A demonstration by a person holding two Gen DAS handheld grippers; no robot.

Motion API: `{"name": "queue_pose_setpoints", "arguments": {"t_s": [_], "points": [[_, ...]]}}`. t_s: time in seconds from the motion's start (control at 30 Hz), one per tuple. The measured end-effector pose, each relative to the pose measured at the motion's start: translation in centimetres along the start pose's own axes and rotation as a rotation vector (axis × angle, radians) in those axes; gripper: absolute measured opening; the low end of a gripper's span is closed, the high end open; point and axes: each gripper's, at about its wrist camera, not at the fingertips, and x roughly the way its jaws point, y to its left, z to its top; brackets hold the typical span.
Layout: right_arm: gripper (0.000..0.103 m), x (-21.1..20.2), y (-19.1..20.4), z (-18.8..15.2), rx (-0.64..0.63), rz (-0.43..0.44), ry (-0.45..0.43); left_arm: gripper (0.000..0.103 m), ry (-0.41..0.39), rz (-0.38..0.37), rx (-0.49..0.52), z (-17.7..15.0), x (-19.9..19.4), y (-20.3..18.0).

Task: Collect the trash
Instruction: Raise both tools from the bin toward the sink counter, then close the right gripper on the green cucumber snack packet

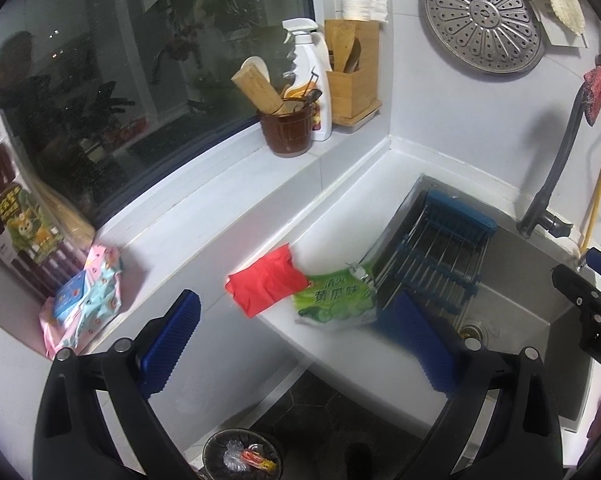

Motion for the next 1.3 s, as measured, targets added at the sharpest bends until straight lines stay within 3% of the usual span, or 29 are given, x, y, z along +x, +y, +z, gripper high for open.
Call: {"name": "queue_pose_setpoints", "arguments": {"t_s": [0.43,1.3], "points": [[0.079,2.7,-3.7,0.7,-0.012,-0.093,0.032,0.097,-0.006,0.009,0.048,2.7,1.8,-3.1],[0.079,7.5,-8.8,3.7,0.013,-0.054,0.047,0.097,0.007,0.108,0.061,6.0,3.9,-6.0]]}}
